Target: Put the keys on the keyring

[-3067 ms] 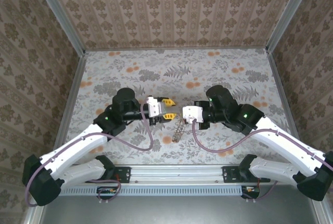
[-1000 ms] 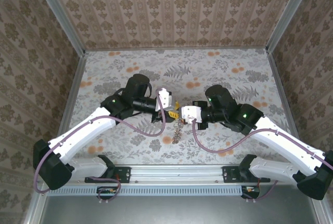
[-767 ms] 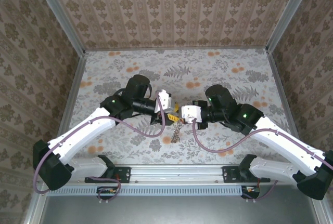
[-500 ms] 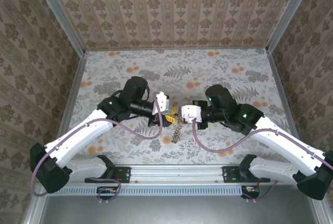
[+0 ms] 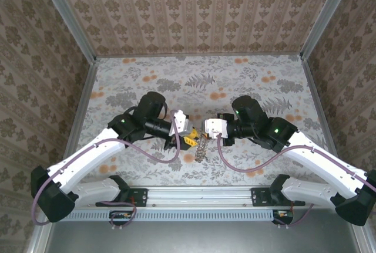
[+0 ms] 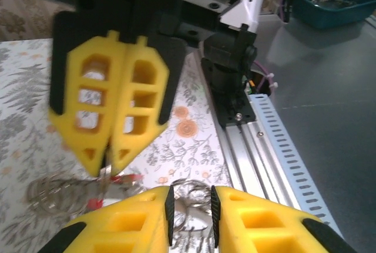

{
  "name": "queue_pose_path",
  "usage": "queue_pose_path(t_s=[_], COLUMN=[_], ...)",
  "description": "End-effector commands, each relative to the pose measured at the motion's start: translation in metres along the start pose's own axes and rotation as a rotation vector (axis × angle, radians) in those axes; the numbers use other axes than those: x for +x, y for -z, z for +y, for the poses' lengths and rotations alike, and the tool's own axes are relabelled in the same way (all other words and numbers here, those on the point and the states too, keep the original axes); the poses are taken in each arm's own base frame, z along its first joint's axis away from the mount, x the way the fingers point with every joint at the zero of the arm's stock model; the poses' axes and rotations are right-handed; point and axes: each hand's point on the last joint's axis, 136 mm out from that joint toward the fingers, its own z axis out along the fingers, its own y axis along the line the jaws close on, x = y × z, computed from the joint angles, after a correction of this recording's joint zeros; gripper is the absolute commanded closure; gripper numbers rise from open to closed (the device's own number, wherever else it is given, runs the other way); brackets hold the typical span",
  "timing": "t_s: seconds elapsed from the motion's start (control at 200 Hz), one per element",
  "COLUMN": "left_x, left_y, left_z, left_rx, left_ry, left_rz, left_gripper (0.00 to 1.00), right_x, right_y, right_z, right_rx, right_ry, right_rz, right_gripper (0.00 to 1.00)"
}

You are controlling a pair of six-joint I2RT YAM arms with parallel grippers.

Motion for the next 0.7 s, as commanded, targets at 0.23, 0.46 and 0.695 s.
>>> queue_pose_path(t_s=[0.23,0.46,0.695], left_x=[-0.007,-0.037,-0.021], left_y=[0.0,0.045,0.048], left_z=[-0.029,-0.009,0.05], left_rx=[0.081,-0.141,-0.342], left_ry=[-0.075,-0.161,-0.088], left_rz=[-0.018,-0.103,0.036], left_gripper=[0.69,0.63,0.58], right_x=[-0.016,-0.014,-0.017], right_y=[0.009,0.008,0.007], right_z=[-0.011,-0.011,-0.011], right_rx=[0.058,0.062,0.057], right_ry=[0.03,0.038,0.034], right_rz=[-0.062,-0.057,-0.066], right_gripper=[1.0,1.0,1.0])
